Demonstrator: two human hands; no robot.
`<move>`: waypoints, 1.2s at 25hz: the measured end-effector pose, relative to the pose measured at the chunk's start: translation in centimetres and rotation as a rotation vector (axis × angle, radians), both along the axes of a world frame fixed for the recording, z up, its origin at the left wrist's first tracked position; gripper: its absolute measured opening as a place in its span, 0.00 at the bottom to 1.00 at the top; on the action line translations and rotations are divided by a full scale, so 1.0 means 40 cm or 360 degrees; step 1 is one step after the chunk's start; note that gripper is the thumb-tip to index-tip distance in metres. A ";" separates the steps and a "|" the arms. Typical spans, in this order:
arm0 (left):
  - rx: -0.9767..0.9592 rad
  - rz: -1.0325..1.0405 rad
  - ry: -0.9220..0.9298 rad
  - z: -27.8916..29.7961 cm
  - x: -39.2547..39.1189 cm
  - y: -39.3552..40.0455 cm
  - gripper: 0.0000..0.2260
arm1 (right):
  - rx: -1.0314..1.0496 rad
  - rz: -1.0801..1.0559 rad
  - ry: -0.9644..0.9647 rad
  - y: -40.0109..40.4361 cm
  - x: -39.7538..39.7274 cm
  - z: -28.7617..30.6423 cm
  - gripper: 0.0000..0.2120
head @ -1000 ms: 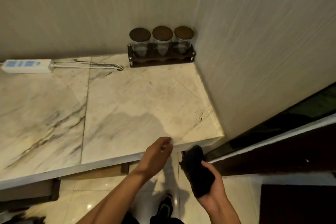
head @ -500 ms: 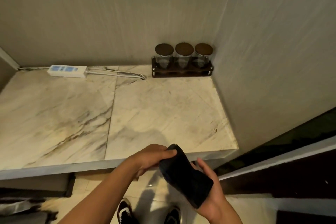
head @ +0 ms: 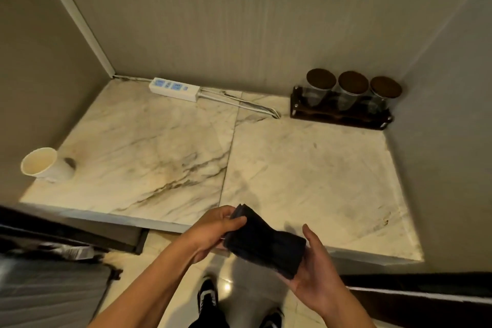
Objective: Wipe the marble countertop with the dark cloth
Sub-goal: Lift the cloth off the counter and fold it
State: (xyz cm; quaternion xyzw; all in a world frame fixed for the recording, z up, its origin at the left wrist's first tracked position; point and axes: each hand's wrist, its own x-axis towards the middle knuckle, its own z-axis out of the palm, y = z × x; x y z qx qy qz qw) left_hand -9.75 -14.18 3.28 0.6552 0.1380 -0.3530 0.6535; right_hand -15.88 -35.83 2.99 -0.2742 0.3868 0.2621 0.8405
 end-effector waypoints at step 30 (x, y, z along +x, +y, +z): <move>0.1475 -0.0203 -0.0497 -0.201 0.132 0.324 0.12 | -0.2213 0.1243 -0.0719 0.450 0.544 -0.149 0.09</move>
